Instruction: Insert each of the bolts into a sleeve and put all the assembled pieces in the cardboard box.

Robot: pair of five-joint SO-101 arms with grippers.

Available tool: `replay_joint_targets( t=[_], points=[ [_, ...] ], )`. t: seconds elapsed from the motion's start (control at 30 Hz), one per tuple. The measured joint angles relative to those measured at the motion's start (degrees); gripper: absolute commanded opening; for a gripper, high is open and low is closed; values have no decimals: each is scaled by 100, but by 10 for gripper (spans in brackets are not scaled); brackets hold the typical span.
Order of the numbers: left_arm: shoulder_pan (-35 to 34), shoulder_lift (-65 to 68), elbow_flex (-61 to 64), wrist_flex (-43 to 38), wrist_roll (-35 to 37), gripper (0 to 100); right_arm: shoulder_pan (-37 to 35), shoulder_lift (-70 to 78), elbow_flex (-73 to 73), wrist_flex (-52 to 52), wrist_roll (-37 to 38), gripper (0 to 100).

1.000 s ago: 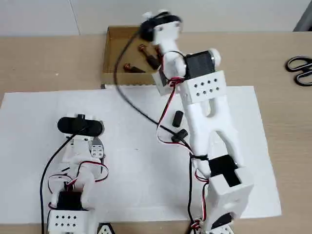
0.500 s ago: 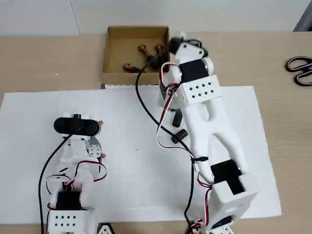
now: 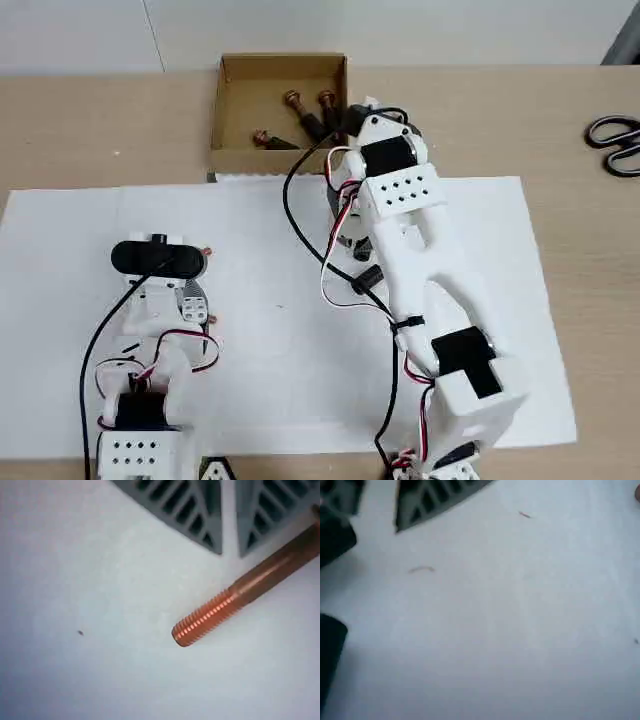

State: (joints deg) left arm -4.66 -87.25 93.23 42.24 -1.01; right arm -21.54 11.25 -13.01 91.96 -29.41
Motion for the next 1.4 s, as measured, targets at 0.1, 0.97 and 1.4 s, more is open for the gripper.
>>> replay_joint_targets(
  t=[0.1,0.97,1.4],
  points=[
    [0,0,0,0,0,6,79,70,0,-62,18,204],
    [0,0,0,0,0,6,343,1284,0,-1178,501,136],
    [0,0,0,0,0,6,369,1811,-18,-1530,501,132]
  ],
)
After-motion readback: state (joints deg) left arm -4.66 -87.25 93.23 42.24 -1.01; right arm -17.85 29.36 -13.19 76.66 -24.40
